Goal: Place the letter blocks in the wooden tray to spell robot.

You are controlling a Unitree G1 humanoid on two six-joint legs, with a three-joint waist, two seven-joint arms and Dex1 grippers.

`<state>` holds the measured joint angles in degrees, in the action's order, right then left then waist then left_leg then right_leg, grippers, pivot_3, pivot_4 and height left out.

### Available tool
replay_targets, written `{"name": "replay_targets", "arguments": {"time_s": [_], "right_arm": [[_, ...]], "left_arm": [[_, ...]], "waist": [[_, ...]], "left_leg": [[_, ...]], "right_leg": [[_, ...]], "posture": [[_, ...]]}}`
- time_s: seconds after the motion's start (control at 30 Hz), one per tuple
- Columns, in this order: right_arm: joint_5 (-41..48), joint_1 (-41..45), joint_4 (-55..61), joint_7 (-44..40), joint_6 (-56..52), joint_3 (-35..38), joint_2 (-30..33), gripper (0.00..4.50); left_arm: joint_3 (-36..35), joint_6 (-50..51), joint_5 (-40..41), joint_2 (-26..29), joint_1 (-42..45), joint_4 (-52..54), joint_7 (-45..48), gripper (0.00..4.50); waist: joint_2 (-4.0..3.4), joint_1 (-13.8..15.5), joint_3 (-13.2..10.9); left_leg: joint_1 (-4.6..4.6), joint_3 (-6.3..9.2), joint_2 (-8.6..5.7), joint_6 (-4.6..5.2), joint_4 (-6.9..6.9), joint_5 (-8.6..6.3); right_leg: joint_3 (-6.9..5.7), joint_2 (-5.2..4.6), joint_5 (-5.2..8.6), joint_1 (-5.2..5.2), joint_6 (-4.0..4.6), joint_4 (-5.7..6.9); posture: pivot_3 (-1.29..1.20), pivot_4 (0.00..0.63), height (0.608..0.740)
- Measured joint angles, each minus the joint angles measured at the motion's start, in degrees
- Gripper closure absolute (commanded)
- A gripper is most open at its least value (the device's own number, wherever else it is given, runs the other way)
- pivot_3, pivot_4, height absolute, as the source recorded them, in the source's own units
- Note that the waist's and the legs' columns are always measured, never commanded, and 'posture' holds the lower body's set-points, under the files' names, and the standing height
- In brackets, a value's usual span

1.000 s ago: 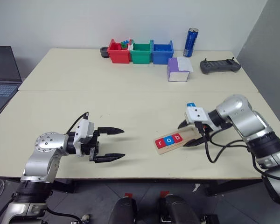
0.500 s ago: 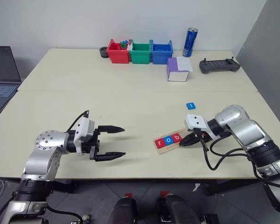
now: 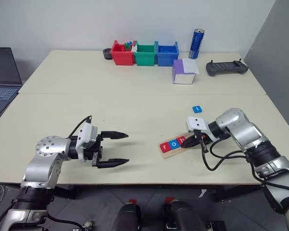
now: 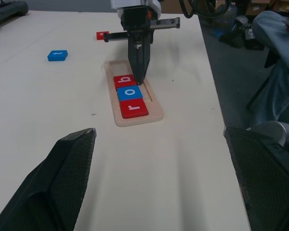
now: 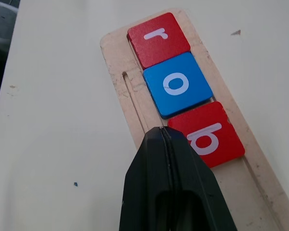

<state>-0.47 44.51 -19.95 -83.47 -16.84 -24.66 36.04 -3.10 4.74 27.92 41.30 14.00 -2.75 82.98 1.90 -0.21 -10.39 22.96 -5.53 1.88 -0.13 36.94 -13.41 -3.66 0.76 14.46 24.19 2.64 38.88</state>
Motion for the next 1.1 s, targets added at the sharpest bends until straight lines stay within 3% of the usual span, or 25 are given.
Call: {"name": "replay_targets", "arguments": {"time_s": [0.37,0.63,0.73,0.87,1.1], "right_arm": [[4.0,1.3,0.6,-3.2,0.0,3.4,1.5,4.47],[4.6,4.6,-7.9,1.5,0.1,10.5,3.5,4.47],[5.0,4.8,-9.7,4.5,-2.3,13.8,5.5,3.97],[7.6,0.8,-3.9,10.6,-9.6,22.0,10.1,2.64],[10.9,-14.9,8.9,21.2,-21.3,33.8,14.1,0.12]], "left_arm": [[0.0,0.1,0.0,0.2,-0.2,0.2,-0.1,0.0],[-0.1,0.2,0.1,0.2,-0.3,0.3,-0.1,0.0],[-0.1,0.2,0.1,0.2,-0.3,0.3,-0.1,0.0],[-0.2,0.2,0.2,0.4,-0.3,0.5,-0.1,0.0],[0.1,0.2,0.2,0.0,0.7,-0.3,0.4,0.0]], "waist": [[0.0,0.0,0.0],[0.0,0.0,0.0],[-0.02,0.1,0.0],[-0.01,0.2,0.0],[-0.02,0.1,0.0]], "left_leg": [[0.02,0.01,-0.01,0.0,0.0,0.0],[0.02,0.0,-0.02,0.0,0.0,0.0],[0.03,0.0,-0.04,0.0,0.0,0.0],[0.04,0.02,-0.04,0.0,-0.05,0.0],[0.03,-0.02,-0.04,0.0,-0.05,-0.01]], "right_leg": [[0.0,-0.01,0.0,0.0,0.0,0.0],[0.01,-0.01,0.0,0.0,0.0,0.0],[0.02,-0.03,0.0,0.01,0.0,-0.01],[0.0,-0.04,0.0,0.0,0.01,-0.06],[0.03,-0.04,0.0,0.0,0.0,-0.08]], "posture": [[0.0,0.15,0.74],[0.0,0.15,0.74],[0.0,0.15,0.74],[0.0,0.15,0.74],[0.0,0.15,0.74]]}}
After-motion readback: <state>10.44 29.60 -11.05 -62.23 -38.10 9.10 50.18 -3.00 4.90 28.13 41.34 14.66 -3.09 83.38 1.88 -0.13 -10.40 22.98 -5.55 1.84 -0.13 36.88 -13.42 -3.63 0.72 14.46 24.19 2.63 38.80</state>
